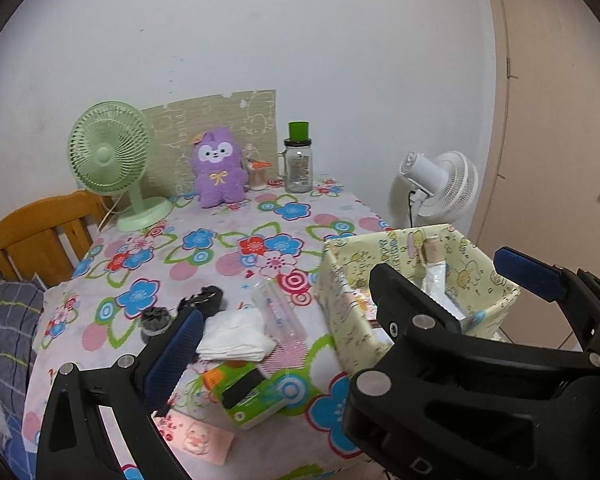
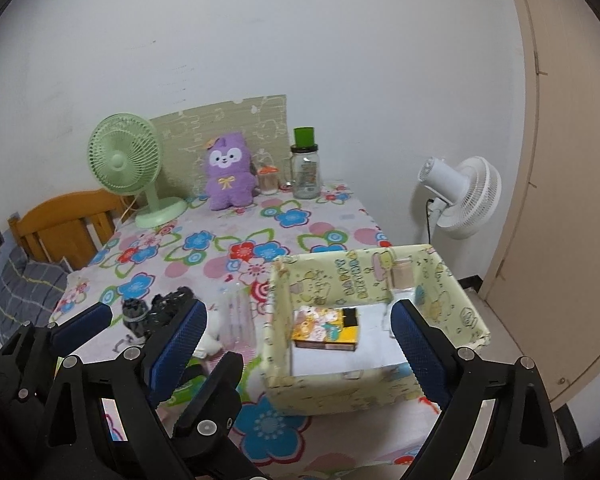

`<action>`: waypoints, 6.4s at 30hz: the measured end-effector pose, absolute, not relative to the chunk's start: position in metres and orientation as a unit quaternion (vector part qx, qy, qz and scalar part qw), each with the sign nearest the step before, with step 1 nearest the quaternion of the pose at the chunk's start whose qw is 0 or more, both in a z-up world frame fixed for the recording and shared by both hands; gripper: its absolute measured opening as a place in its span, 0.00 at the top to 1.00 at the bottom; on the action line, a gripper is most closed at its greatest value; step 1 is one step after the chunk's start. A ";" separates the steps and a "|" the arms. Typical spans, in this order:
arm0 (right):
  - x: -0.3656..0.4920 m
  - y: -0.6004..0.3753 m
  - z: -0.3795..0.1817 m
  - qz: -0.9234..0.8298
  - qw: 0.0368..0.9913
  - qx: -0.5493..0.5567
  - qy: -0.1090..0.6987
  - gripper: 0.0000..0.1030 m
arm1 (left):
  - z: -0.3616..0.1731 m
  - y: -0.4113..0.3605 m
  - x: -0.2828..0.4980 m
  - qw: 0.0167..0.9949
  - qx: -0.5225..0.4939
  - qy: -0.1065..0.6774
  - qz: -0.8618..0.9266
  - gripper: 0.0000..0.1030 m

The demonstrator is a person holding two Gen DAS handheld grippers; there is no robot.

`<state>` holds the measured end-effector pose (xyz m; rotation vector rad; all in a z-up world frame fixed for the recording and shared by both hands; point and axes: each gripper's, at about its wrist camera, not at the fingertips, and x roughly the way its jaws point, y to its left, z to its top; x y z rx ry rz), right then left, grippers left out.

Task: Organize soft objects
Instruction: 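Withdraw both tools from the box back over the table, then grasp the green tissue pack with the right tool while the left tool reaches the pink wipes, then grasp the pink wipes pack with the left tool and lift it, then carry the pink wipes with the left tool while the right tool carries the green pack toward the box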

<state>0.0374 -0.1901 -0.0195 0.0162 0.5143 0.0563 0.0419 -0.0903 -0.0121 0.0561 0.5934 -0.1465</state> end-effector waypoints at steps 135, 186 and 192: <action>0.101 -0.085 -0.151 0.094 0.921 -0.005 0.378 0.43 | -0.146 0.013 0.091 0.912 -0.027 0.407 -0.034 0.06; 0.063 -0.075 -0.068 0.094 0.943 -0.011 0.318 0.43 | -0.057 0.019 0.050 0.944 -0.004 0.328 -0.029 0.62; 0.065 -0.080 -0.049 0.090 0.948 -0.010 0.306 0.43 | -0.040 0.015 0.057 0.948 -0.002 0.317 -0.030 0.62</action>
